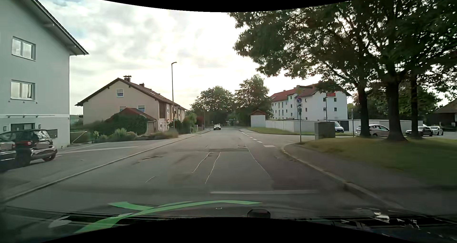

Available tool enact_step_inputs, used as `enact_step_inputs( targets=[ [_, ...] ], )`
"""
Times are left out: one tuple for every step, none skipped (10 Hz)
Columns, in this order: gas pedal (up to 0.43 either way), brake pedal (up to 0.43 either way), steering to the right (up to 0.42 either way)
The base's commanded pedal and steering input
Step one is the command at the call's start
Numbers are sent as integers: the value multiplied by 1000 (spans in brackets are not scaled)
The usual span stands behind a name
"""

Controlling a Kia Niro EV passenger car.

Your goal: Follow the waypoints while adhering to traffic rules and regulations

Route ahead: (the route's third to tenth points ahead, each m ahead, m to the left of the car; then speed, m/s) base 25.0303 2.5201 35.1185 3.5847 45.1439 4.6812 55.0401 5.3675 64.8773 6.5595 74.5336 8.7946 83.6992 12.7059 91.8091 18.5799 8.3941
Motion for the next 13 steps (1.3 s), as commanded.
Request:
enact_step_inputs(
  targets=[
    [130, 0, -13],
    [130, 0, -9],
    [130, 0, -8],
    [138, 0, -8],
    [150, 0, -9],
    [150, 0, -12],
    [150, 0, -14],
    [150, 0, -15],
    [138, 0, -15],
    [130, 0, -15],
    [118, 0, -15],
    [118, 0, -14],
    [118, 0, -14]
  ],
)
